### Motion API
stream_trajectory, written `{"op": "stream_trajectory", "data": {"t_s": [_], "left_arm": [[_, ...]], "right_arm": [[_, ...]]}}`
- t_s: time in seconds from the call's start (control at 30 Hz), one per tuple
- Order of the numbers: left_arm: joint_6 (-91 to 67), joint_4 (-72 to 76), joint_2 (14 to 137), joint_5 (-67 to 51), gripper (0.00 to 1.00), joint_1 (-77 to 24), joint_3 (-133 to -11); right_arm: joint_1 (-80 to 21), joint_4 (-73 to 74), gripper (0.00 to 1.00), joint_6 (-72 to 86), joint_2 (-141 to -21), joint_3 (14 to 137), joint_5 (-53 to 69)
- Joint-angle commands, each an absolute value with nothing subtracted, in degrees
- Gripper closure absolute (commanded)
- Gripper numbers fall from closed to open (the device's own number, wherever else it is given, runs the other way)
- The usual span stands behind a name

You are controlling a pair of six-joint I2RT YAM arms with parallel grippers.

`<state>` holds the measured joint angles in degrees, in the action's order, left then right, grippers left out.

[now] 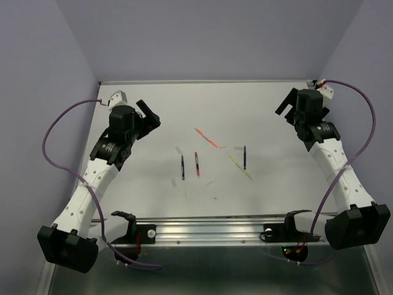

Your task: Insert the pens into the pen caps

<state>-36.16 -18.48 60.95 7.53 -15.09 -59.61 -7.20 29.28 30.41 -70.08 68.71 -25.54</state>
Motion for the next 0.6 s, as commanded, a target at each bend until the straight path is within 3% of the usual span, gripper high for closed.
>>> {"op": "stream_trajectory", "data": {"t_s": [0.0, 0.3, 0.57], "left_arm": [[-35.6, -19.3, 58.6, 8.3, 0.01, -19.1, -57.0], [-33.5, -18.1, 67.8, 9.1, 0.01, -31.3, -52.7], [-34.2, -17.6, 78.0, 11.5, 0.01, -34.5, -52.0]], "right_arm": [[-7.1, 27.4, 0.0, 28.7, -66.4, 68.5, -24.2], [-7.1, 25.5, 0.0, 30.7, -64.8, 66.0, -24.9], [-7.1, 25.9, 0.0, 26.7, -68.4, 65.7, -21.6]]}}
